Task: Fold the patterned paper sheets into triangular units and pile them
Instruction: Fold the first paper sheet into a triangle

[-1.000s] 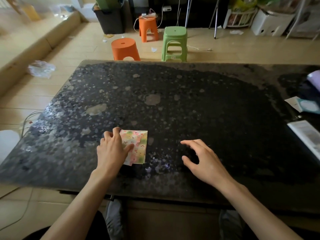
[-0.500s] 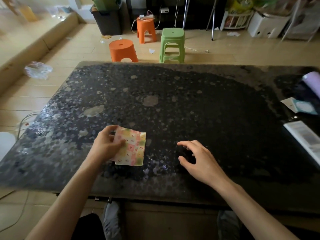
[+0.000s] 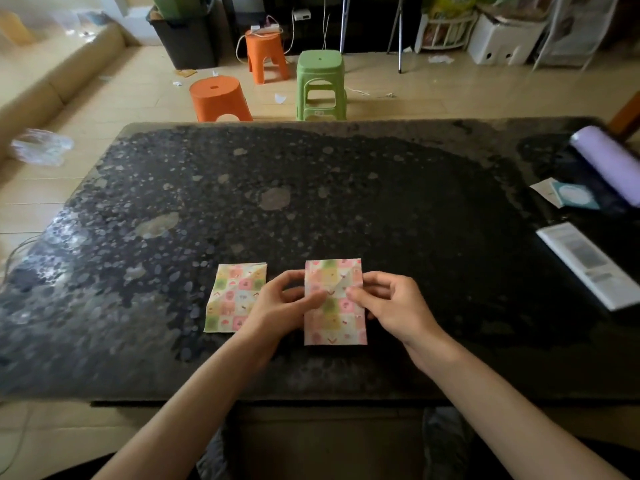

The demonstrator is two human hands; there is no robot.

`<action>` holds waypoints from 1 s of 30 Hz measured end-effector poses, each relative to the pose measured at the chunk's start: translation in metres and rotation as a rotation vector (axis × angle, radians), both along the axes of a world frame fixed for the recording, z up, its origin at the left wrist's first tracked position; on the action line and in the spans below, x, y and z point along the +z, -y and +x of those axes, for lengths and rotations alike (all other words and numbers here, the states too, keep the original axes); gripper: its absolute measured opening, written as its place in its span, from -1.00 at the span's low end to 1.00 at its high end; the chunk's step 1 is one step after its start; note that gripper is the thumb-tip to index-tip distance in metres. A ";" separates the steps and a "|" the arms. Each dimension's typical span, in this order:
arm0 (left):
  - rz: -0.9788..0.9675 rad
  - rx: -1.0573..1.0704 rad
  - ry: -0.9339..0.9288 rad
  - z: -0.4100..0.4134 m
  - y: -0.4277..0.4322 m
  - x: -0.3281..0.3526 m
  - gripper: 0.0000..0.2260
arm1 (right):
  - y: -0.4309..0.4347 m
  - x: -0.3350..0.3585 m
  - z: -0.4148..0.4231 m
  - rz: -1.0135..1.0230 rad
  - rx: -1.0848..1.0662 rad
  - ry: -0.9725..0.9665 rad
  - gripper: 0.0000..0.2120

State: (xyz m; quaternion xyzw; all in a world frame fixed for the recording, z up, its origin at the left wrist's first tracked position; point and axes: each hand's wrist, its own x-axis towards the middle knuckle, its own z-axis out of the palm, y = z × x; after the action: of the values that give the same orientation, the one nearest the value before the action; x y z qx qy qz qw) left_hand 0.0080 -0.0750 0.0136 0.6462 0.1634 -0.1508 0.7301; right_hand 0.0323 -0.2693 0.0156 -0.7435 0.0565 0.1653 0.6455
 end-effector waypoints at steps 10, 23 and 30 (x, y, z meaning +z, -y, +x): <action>0.387 -0.059 0.272 0.026 0.020 -0.016 -0.74 | 0.046 -0.007 0.006 -0.083 -0.114 -0.061 -0.90; 0.592 -0.064 0.708 0.002 0.026 -0.019 -0.43 | 0.066 -0.011 -0.016 -0.957 0.118 1.220 -0.86; 0.921 -0.317 0.718 -0.007 0.021 -0.037 -0.70 | 0.055 -0.052 -0.034 -0.835 0.255 1.004 -0.88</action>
State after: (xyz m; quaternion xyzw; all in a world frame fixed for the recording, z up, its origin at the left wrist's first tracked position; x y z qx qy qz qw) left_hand 0.0012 -0.0964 -0.0237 0.9228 -0.1432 0.0561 0.3533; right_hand -0.0018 -0.3247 -0.0368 -0.9187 -0.2799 -0.1616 0.2269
